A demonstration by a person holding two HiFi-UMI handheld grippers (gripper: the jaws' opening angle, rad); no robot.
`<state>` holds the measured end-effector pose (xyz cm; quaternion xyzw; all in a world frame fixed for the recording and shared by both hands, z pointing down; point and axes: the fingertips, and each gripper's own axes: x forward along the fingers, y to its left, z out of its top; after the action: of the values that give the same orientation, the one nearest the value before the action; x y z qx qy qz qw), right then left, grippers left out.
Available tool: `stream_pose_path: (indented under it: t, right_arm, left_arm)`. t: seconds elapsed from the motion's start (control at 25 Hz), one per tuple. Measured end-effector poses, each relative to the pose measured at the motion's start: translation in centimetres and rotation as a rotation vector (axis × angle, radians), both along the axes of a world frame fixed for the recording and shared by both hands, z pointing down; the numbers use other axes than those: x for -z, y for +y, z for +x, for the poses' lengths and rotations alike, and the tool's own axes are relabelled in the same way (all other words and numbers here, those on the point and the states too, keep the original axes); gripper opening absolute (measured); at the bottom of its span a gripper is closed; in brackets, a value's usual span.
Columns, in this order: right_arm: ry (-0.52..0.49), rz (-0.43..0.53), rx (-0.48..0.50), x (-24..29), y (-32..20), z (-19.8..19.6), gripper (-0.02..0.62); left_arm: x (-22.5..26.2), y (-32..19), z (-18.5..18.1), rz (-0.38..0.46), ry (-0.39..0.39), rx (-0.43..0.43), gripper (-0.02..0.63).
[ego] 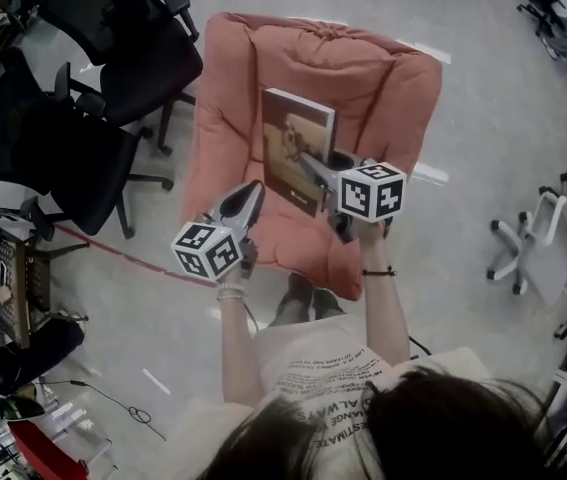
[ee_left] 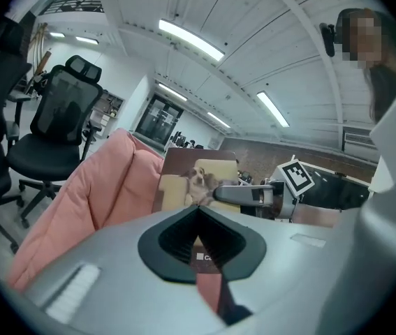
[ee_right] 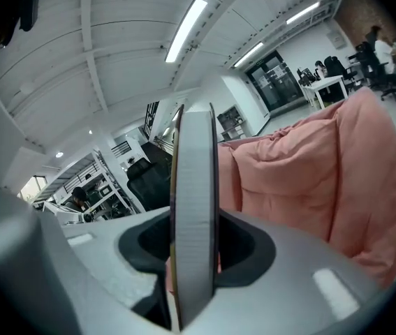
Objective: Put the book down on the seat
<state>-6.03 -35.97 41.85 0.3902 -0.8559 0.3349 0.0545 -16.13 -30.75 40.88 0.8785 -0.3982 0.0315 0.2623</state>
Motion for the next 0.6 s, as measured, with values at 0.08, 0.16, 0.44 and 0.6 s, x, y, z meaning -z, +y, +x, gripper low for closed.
stream_pose_path:
  t: [0.08,0.16,0.44,0.6]
  right_arm:
    - [-0.005,-0.031,0.002,-1.4,-0.1,-0.3,0.147]
    - [-0.009,-0.062,0.002,-3.0,-0.3,-0.4,0.147]
    - [-0.07,-0.166,-0.015,-8.4,-1.4,-0.9,0.147]
    - [-0.086,-0.238,-0.035,-12.4,-2.1,-0.9,0.147]
  left_arm:
    - [-0.9,-0.4,-0.2,-0.021,0.0,-0.001,-0.002]
    - [-1.7,-1.1,-0.3,-0.037,-0.006,-0.006,-0.002]
    - [-5.8,-2.9,0.1,-0.096,-0.003,-0.028,-0.002]
    - [-9.4,-3.2,-0.1,-0.165,0.012,-0.028,-0.002]
